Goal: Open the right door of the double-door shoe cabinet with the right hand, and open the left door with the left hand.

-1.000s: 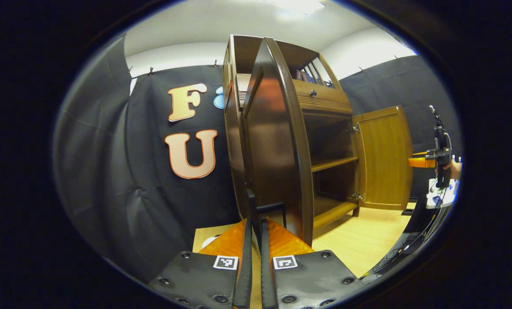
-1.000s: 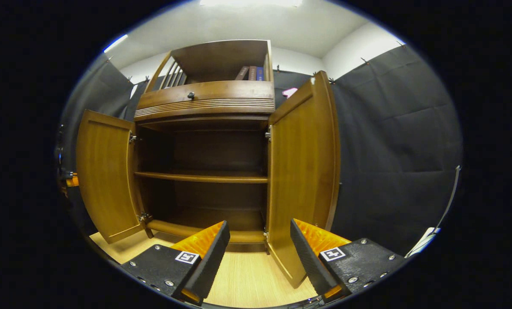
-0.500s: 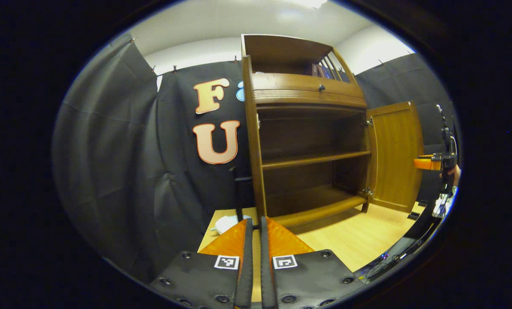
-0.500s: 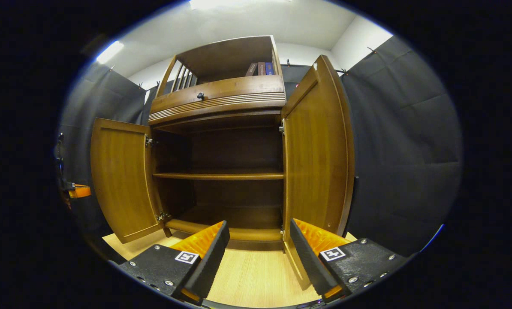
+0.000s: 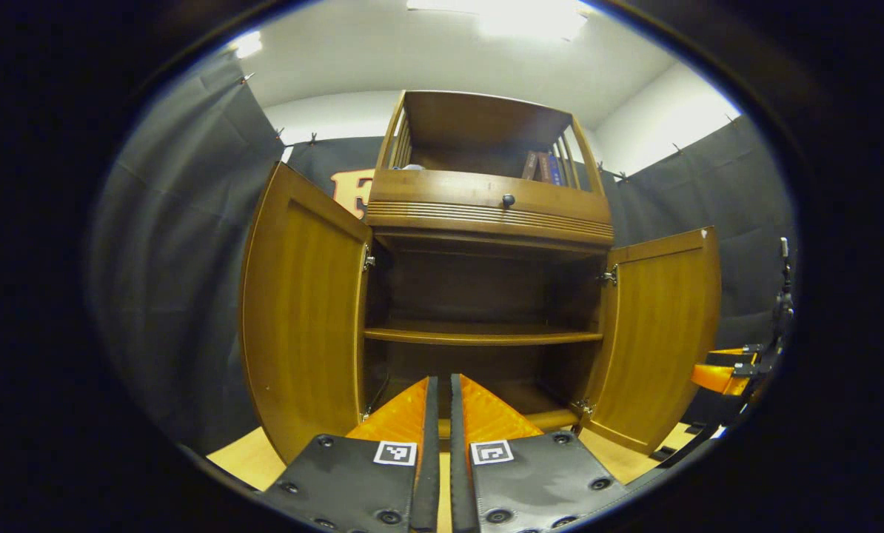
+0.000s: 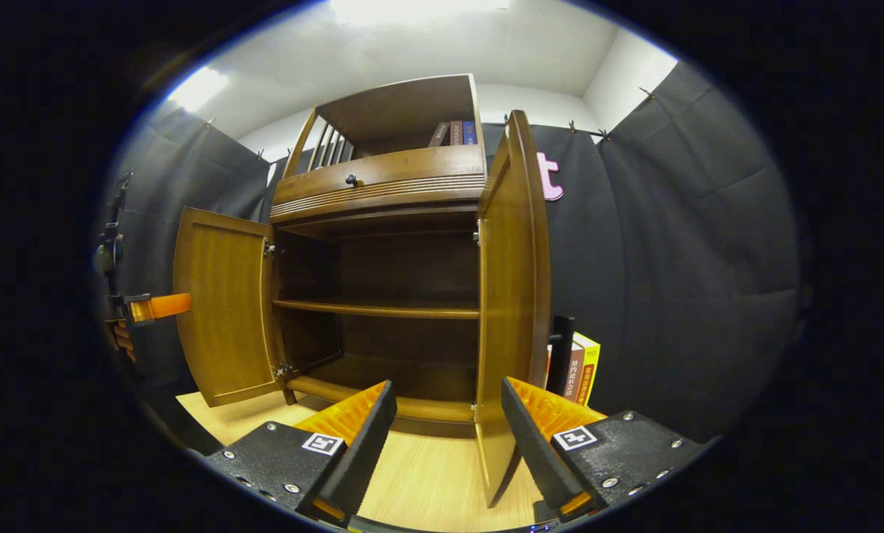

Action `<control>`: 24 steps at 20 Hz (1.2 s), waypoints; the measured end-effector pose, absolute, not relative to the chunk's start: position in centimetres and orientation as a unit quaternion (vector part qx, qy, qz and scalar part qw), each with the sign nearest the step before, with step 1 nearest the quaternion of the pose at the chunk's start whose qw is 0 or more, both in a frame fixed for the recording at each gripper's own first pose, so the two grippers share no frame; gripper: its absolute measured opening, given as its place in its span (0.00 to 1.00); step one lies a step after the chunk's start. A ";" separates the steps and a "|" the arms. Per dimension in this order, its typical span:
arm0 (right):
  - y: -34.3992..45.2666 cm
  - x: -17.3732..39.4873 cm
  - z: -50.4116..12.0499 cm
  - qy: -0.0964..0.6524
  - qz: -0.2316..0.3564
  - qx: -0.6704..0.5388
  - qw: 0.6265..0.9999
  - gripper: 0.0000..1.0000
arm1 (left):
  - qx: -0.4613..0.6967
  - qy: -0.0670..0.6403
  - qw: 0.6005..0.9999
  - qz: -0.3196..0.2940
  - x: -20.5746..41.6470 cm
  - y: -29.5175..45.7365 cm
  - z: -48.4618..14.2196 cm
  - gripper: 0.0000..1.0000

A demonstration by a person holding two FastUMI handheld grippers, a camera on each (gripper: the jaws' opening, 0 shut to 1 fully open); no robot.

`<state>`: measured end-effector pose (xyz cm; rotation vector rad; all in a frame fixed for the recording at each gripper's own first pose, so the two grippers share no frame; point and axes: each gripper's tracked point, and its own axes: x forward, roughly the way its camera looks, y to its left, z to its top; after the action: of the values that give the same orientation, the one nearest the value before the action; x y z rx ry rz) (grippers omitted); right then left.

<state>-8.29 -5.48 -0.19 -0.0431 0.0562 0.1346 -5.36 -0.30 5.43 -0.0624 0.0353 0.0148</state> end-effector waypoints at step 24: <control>-7.8 -10.5 -0.8 0.008 0.085 -0.003 0.996 0.88 | -0.020 0.020 0.996 0.086 -7.6 -4.6 2.4 0.94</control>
<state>-10.53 -7.78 -0.81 -0.0059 0.0167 0.1702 -7.65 -4.62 2.39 -0.0401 0.0406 0.1718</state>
